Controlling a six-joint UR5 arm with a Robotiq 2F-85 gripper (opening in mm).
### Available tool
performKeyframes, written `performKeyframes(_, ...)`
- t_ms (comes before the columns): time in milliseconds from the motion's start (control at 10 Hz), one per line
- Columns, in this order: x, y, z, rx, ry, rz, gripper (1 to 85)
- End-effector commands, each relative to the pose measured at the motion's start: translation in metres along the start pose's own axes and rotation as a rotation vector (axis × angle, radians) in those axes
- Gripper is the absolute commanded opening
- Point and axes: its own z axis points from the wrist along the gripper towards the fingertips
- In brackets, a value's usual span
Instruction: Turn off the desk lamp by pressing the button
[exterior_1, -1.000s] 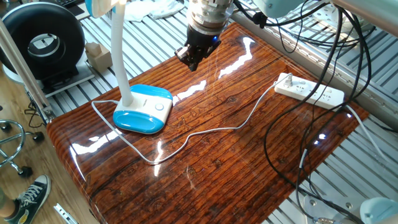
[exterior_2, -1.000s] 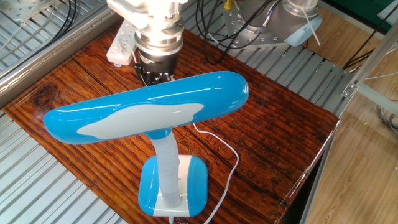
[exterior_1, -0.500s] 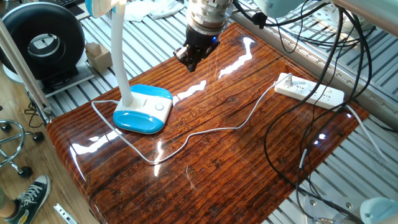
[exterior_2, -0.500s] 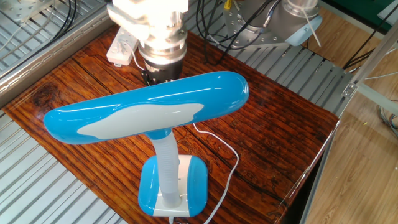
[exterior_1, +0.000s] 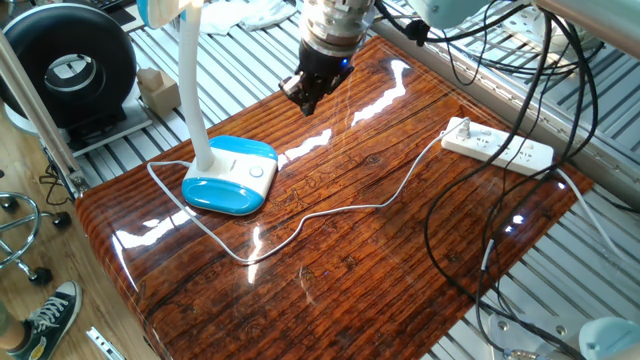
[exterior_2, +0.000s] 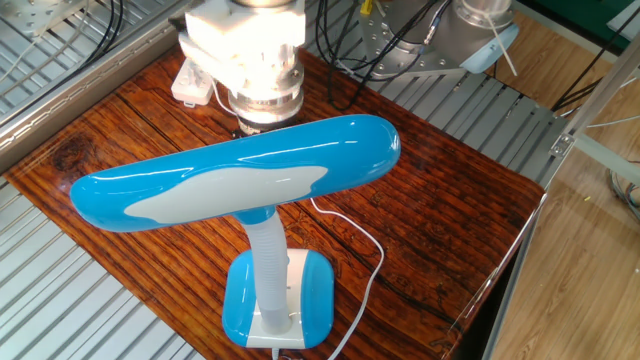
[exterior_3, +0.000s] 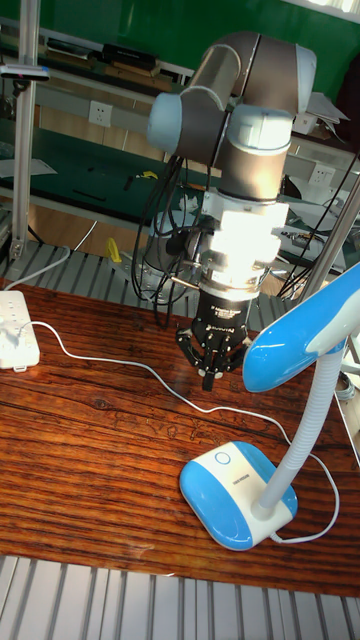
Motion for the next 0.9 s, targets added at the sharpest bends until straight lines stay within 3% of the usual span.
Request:
performKeyframes(0,-0.001,0.000,0.013,-0.021,-0.011,0.006,1.3)
performKeyframes(400,-0.009,0.000,0.032,-0.011,-0.021,0.011,1.3)
performKeyframes(800,-0.022,0.025,0.046,-0.089,-0.045,0.051,1.3)
